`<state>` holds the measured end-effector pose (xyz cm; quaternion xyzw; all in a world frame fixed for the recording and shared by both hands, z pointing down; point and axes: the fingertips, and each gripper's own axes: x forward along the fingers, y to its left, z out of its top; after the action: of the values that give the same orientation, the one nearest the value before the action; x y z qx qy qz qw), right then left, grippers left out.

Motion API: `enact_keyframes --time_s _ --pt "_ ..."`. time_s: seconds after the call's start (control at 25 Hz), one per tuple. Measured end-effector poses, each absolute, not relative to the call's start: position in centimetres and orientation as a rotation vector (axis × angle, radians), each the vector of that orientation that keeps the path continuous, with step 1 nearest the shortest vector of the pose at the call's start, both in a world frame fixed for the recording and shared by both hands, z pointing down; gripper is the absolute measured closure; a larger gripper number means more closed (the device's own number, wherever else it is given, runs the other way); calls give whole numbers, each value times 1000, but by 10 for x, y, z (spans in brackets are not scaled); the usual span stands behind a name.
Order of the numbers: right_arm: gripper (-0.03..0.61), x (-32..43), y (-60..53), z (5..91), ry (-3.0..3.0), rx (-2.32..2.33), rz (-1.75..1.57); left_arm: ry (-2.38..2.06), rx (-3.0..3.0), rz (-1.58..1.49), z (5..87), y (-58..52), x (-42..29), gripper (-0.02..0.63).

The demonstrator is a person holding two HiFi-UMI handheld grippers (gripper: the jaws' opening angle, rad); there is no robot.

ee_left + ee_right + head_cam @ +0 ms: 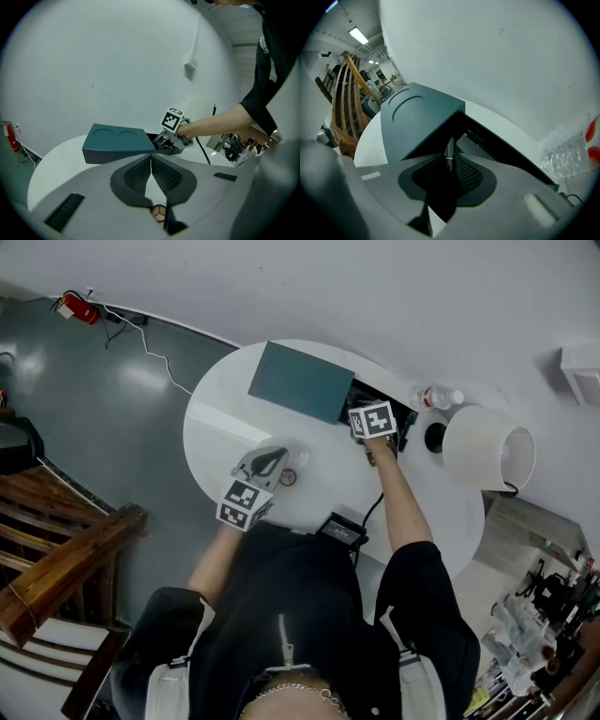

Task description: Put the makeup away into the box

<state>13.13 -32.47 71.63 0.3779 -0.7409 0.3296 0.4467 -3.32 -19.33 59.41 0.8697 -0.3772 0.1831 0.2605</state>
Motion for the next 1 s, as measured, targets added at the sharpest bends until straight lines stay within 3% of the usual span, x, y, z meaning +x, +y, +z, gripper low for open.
enact_keyframes --time_s 0.68,0.8,1.0 --pt "454 125 -327 686 -1957 1008 723 -1041 2369 499 588 -193 -39 600" --pt "531 125 -326 665 -2045 1049 660 -1043 2383 496 584 -191 -36 600" --pt "570 121 -313 640 -2147 1079 592 -1053 2396 488 580 -181 -33 600"
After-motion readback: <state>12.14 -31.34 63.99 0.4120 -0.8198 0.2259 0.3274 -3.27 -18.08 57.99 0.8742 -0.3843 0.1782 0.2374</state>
